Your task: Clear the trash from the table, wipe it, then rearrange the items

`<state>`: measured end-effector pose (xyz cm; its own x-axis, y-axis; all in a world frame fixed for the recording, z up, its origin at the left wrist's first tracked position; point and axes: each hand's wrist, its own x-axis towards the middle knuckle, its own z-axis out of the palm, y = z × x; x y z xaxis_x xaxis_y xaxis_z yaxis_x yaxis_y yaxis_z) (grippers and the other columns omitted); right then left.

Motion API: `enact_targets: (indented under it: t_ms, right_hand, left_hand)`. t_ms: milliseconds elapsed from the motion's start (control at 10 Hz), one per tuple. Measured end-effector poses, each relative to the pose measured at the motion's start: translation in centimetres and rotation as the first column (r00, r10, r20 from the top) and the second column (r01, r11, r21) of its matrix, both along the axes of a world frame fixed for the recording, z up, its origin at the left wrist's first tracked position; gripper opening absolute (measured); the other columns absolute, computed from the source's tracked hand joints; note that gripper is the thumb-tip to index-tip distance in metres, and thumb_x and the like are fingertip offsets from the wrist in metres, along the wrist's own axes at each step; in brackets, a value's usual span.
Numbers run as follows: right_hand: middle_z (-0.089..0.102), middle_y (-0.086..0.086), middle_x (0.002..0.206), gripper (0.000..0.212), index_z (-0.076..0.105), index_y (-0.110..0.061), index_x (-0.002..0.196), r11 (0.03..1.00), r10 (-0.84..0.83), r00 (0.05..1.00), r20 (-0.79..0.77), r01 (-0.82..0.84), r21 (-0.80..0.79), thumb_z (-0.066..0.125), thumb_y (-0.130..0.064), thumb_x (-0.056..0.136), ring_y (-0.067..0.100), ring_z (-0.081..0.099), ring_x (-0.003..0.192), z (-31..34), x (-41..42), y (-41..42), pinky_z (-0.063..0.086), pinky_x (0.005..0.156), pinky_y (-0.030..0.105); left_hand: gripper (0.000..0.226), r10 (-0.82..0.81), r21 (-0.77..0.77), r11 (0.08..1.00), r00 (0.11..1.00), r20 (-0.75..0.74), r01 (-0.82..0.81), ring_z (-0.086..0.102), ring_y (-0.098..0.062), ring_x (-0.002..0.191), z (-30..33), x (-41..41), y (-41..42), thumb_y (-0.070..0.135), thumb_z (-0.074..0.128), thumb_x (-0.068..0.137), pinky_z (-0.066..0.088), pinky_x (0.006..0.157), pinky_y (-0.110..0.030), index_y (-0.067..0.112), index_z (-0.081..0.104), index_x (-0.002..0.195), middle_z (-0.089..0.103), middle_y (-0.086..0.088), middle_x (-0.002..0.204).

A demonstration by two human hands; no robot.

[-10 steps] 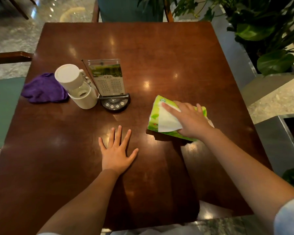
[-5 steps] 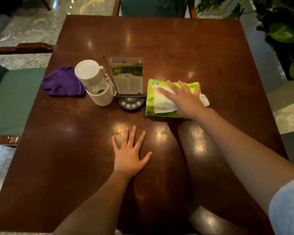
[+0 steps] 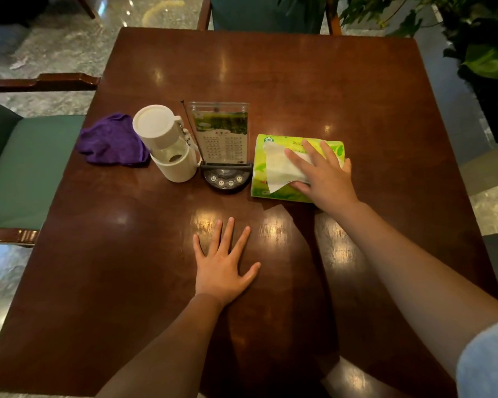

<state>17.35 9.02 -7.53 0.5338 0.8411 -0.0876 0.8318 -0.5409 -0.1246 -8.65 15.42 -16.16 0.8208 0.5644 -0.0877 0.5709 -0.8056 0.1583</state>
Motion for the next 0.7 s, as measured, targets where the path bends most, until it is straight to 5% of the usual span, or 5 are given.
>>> enact_targets:
  t_ms: [500,700]
  right_hand:
    - [0.009,0.003,0.157,0.073,0.005,-0.043,0.143,0.996,0.035,0.999,0.026,-0.032,-0.089,0.048,-0.059,0.085,0.033,0.003,0.143,1.0,1.4,1.0,0.009,0.102,0.074]
    - [0.022,0.012,0.153,0.076,0.015,-0.033,0.145,0.997,-0.025,0.996,0.083,0.018,0.075,0.057,-0.049,0.083,0.031,0.014,0.141,3.6,-1.6,-1.1,0.014,0.107,0.063]
  left_hand:
    - [0.073,-0.001,-0.028,1.0,0.999,-0.05,0.0,-0.01,-0.019,0.145,0.1,0.1,0.2,0.073,0.021,0.082,-0.012,0.107,-0.059,0.045,-0.005,0.145,-0.005,0.005,0.157]
    - [0.078,-0.103,-0.263,0.964,0.975,-0.198,0.049,-0.027,-0.019,0.14,1.9,0.5,0.9,0.074,0.022,0.082,-0.015,0.105,-0.061,0.043,-0.013,0.144,-0.024,0.005,0.154]
